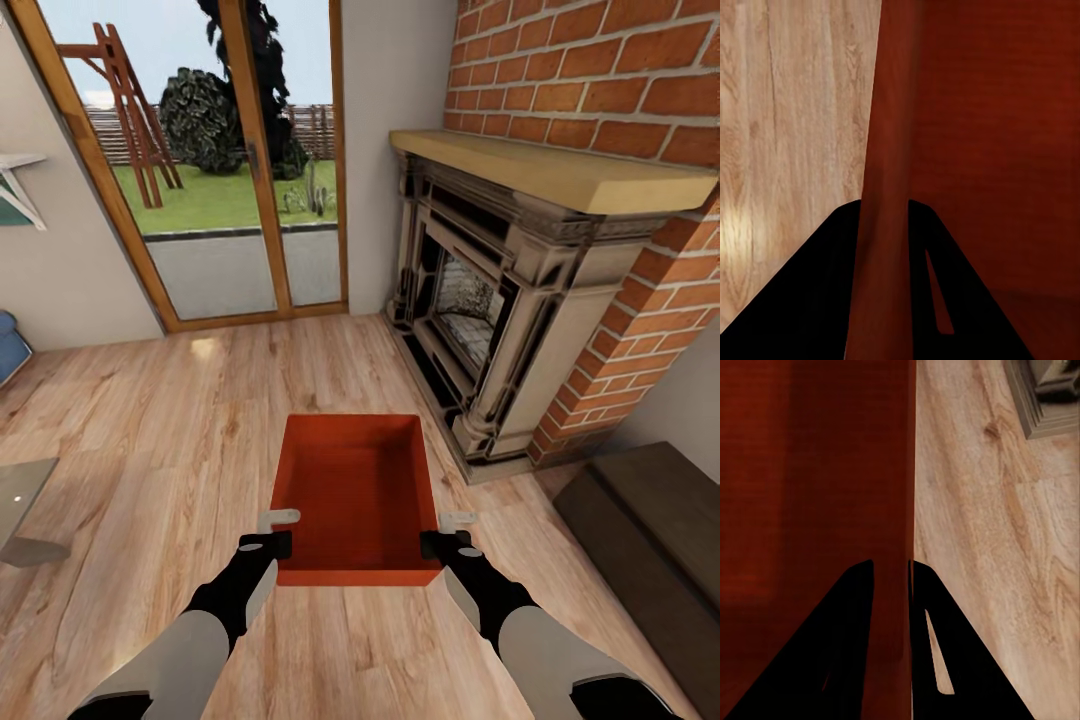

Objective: Move the two storage containers from the living room to the garage. In the garage, place one container on the floor and stack the other container on top of it (either order is fine).

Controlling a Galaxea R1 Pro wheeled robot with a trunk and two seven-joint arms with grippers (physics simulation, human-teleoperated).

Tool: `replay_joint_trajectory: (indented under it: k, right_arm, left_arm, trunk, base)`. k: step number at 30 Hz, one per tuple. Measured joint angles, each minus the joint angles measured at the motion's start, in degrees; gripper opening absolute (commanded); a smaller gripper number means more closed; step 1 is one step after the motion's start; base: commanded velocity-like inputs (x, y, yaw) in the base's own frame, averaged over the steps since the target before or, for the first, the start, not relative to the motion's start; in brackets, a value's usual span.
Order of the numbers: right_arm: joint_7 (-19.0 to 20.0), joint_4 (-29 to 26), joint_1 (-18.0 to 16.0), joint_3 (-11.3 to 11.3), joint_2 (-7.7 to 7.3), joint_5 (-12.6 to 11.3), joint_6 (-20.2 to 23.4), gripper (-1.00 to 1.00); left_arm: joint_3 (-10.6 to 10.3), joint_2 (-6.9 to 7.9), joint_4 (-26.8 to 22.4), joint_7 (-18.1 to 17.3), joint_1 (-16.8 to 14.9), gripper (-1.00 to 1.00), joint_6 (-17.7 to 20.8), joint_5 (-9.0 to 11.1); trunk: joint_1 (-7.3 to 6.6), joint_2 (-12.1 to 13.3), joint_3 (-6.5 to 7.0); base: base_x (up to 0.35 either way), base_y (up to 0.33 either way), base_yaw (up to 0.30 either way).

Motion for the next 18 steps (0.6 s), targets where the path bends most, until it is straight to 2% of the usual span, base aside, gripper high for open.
replay_joint_trajectory:
  k: [18]
  right_arm:
    - [0.00,0.00,0.00,-0.01,0.01,0.01,0.00,-1.00]
  left_arm:
    - [0.04,0.00,0.00,-0.02,0.00,-1.00,0.00,-0.03]
  trunk:
    - [0.00,0.00,1.64]
  base:
    - [0.000,0.000,0.000]
